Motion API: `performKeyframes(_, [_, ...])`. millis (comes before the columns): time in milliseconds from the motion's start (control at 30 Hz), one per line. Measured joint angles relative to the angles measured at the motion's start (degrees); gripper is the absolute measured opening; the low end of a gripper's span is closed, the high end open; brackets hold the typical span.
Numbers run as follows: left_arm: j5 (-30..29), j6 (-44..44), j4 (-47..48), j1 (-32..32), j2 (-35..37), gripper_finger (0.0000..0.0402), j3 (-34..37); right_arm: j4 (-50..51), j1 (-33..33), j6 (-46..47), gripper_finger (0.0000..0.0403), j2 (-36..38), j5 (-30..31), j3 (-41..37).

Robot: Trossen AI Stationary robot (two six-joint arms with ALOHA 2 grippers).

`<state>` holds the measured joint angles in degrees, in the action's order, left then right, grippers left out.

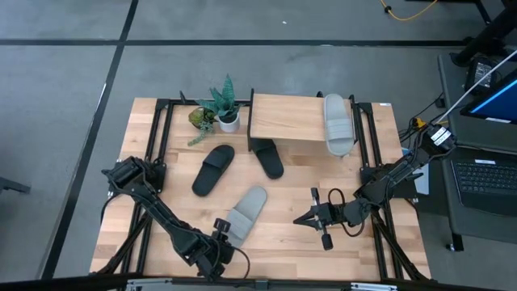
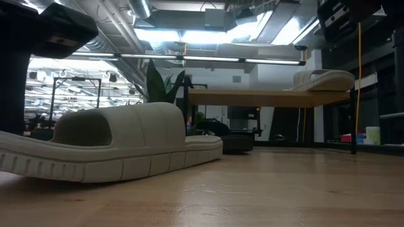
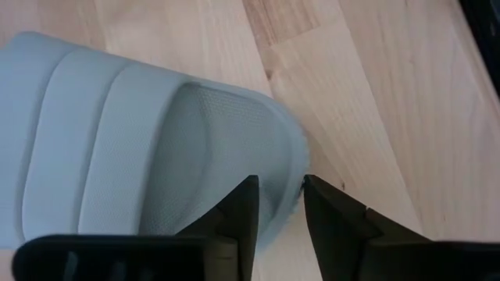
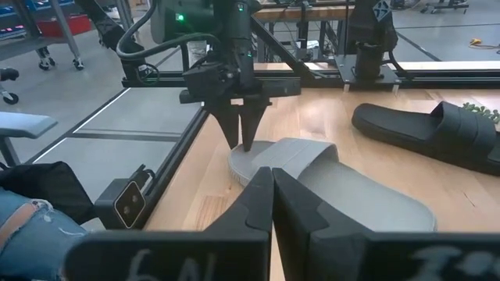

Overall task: Pick and place slides into the shelf
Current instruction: Put the gray slipper on the shelf

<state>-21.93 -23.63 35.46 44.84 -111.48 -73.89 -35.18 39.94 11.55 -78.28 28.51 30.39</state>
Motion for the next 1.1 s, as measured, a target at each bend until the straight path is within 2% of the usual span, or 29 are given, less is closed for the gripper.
performKeyframes(333, [0.6, -0.2, 0.0, 0.0, 0.0, 0.0061, 0.0, 0.3, 0.0, 0.0, 0.0009, 0.0, 0.0, 0.0])
performKeyframes(533, [-0.4, -3.7, -0.6, 0.1, 0.0, 0.0009, 0.0, 0.3, 0.0, 0.0, 0.0009, 0.0, 0.0, 0.0])
performKeyframes(900, [-2.6, -4.7, 0.2, 1.7, 2.0, 0.0002, -1.4, 0.3, 0.0, 0.0, 0.0009, 0.0, 0.0, 0.0])
performKeyframes(1000, [-3.8, -4.5, 1.0, 2.6, 4.0, 0.0001, -3.9, 0.3, 0.0, 0.0, 0.0009, 0.0, 0.0, 0.0])
performKeyframes(1100, [-7.0, -4.5, 6.6, 4.1, 5.7, 0.0001, -8.1, 0.4, 0.2, 0.0, 0.0009, 0.0, 0.0, 0.0])
